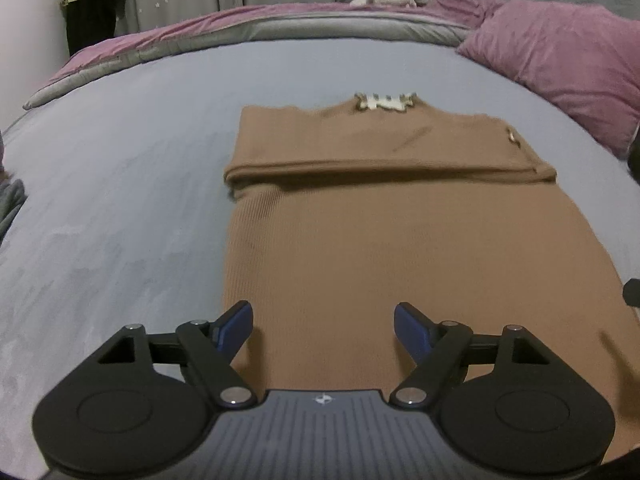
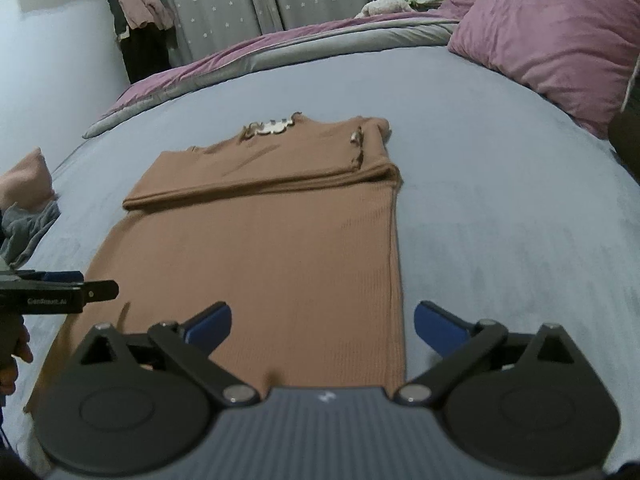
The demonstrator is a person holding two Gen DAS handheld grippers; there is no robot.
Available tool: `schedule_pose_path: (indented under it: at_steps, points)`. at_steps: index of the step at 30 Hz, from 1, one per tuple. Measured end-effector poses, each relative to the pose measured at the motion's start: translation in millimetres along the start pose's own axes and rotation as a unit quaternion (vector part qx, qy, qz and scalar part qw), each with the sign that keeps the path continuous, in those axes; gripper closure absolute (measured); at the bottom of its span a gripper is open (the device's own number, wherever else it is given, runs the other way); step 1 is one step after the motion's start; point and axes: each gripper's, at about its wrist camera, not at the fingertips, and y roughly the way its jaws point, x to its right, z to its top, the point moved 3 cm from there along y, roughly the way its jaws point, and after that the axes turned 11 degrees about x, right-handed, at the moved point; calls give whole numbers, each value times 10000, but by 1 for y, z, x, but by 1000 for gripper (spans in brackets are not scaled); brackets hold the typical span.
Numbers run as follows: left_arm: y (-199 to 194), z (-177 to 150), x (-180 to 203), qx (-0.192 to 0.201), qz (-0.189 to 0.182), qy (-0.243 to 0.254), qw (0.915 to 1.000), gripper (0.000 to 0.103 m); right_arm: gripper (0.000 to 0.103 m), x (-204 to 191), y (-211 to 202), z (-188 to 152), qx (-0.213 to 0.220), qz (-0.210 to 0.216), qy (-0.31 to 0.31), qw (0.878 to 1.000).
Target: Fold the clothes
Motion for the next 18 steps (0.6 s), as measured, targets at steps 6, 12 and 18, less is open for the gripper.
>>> schedule_pose_path:
  at_steps: [6, 12, 18]
  points:
    - [-25, -16, -5, -110, 63, 91, 9999, 20, 1, 6, -14, -17, -144, -34, 115, 9998]
    - [-45, -34, -12, -209, 164, 261, 9993, 18, 0, 11, -20, -31, -449, -264, 110, 9986]
    - [-56, -52, -26, -245, 206, 143, 9994, 17, 0, 20, -22, -42, -661, -408, 229, 9967]
